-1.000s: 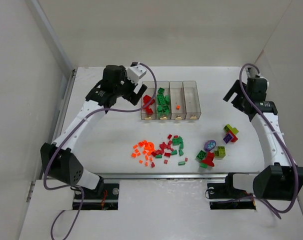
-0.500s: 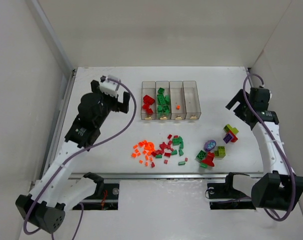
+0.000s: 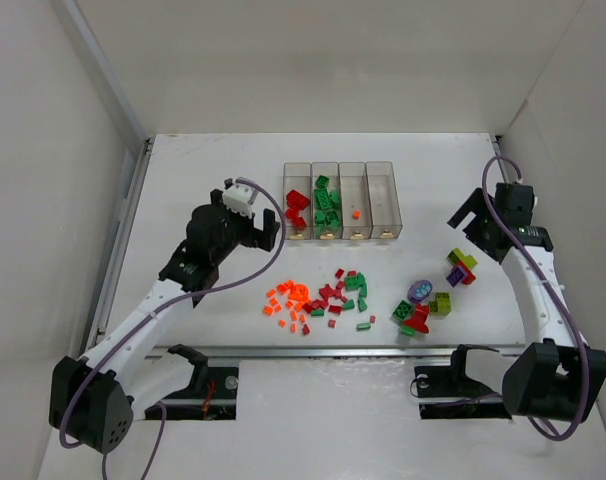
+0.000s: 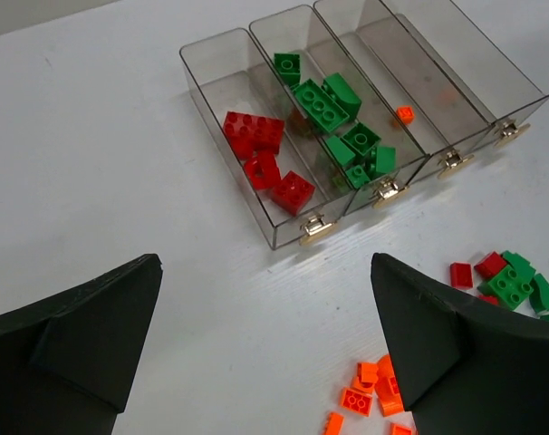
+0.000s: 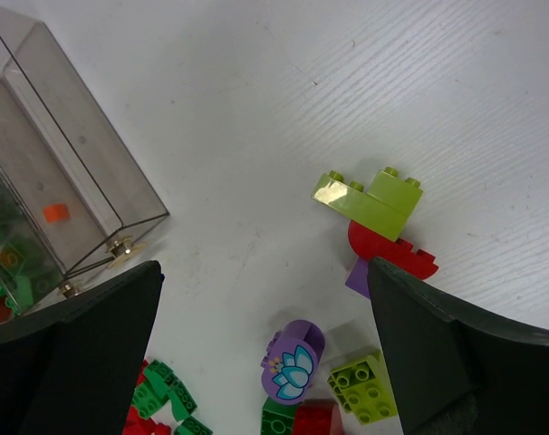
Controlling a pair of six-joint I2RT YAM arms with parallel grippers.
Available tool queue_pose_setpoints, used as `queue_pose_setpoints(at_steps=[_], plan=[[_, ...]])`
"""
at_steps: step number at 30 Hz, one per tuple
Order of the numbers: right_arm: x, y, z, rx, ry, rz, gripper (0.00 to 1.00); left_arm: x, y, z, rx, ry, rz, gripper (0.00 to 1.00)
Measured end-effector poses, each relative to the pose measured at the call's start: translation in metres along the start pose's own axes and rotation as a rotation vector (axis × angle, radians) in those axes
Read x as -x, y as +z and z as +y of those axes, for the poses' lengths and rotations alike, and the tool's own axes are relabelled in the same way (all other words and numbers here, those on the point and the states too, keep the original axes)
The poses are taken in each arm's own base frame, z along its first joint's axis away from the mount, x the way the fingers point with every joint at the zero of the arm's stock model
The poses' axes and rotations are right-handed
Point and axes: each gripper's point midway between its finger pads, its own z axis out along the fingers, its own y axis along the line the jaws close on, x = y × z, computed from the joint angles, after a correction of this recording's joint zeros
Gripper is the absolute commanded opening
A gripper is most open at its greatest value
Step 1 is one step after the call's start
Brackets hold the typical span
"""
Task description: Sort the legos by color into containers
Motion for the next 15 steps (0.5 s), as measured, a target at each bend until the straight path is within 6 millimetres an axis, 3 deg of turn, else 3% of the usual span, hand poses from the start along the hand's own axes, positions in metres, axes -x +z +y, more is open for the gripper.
queue_pose_setpoints(at_steps=[9, 15], plan=[[-0.006, 0.002, -0.001, 0.001, 0.017, 0.017, 1.0, -0.066, 0.007, -0.006, -0.026, -0.068, 0.043, 1.0], [-0.009, 0.002, -0.003, -0.006, 0.019, 0.022, 1.0, -0.087, 0.006, -0.017, -0.067, -0.084, 0.046, 1.0]])
